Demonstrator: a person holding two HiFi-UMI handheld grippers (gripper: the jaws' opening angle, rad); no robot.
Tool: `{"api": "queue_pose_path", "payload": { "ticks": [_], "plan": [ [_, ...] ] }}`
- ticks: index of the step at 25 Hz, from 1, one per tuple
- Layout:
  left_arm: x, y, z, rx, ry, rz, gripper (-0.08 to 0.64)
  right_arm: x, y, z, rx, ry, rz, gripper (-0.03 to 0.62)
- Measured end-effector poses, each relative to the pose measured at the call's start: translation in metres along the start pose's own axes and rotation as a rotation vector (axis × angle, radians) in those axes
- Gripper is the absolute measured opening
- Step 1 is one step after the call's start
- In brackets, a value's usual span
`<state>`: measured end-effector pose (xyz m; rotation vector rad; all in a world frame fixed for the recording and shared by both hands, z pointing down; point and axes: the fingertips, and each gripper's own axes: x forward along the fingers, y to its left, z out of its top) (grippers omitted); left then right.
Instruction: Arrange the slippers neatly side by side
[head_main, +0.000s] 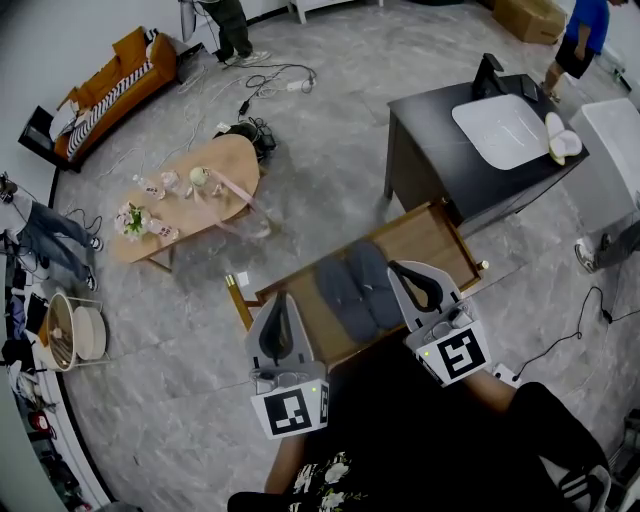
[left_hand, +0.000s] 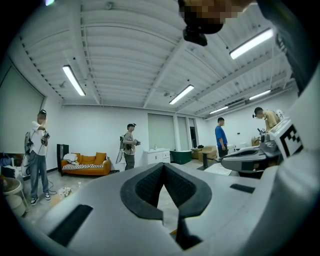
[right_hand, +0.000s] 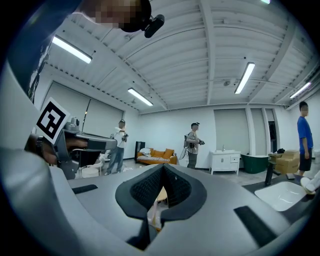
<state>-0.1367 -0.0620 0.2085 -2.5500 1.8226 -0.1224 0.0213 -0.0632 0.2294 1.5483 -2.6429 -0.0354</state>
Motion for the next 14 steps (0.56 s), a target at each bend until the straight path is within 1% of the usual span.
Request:
{"api": "queue_pose_path", "payload": {
  "ticks": [9, 14],
  "plan": [
    [0.001, 0.003, -0.008, -0.015, 0.013, 0.012, 0.002, 0.003, -0.001, 0.000, -0.035, -0.002, 0.014, -0.003],
    [0.005, 0.001, -0.011, -0.020, 0.025, 0.005, 0.002, 0.003, -0.004, -0.004, -0.009, 0.024, 0.007, -0.003]
  ]
}}
